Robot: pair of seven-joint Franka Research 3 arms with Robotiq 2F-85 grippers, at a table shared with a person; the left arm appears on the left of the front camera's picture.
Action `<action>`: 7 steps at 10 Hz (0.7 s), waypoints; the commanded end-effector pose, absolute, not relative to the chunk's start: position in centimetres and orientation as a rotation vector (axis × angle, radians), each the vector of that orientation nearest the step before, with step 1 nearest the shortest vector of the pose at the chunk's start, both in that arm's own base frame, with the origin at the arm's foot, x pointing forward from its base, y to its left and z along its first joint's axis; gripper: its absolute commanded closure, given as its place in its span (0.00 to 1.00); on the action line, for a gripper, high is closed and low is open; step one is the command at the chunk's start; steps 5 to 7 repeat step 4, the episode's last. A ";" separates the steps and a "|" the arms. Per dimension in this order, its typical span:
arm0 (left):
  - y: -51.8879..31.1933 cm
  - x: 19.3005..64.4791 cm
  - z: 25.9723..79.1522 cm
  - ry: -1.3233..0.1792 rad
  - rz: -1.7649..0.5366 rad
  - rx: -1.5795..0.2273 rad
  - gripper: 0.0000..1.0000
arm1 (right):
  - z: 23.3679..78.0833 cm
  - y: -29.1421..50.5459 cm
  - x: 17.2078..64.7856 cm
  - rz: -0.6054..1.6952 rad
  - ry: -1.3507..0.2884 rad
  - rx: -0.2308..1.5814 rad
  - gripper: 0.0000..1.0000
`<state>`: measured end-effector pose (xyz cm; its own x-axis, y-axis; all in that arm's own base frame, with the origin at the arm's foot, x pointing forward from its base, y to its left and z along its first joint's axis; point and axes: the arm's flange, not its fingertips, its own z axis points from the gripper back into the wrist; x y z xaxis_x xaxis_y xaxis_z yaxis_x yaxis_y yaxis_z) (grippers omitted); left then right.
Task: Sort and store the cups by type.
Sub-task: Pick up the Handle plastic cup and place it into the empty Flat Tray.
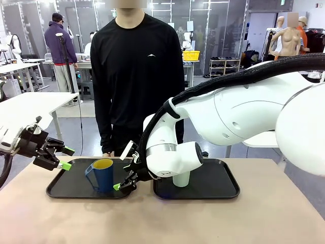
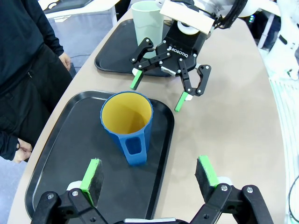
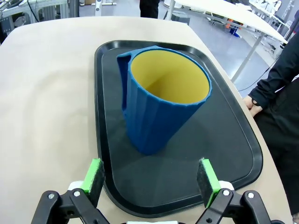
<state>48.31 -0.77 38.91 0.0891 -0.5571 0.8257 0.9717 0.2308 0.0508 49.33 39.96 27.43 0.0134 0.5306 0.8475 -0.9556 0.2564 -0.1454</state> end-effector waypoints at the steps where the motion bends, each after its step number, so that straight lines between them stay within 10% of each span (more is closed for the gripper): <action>1: -0.8 48.3 38.8 -0.879 -1.252 -0.625 0.00 | 27.4 40.2 49.7 1.254 -0.971 0.559 0.00; 7: -0.8 48.3 38.8 -0.879 -1.252 -0.625 0.00 | 27.4 40.2 49.7 1.254 -0.971 0.559 0.00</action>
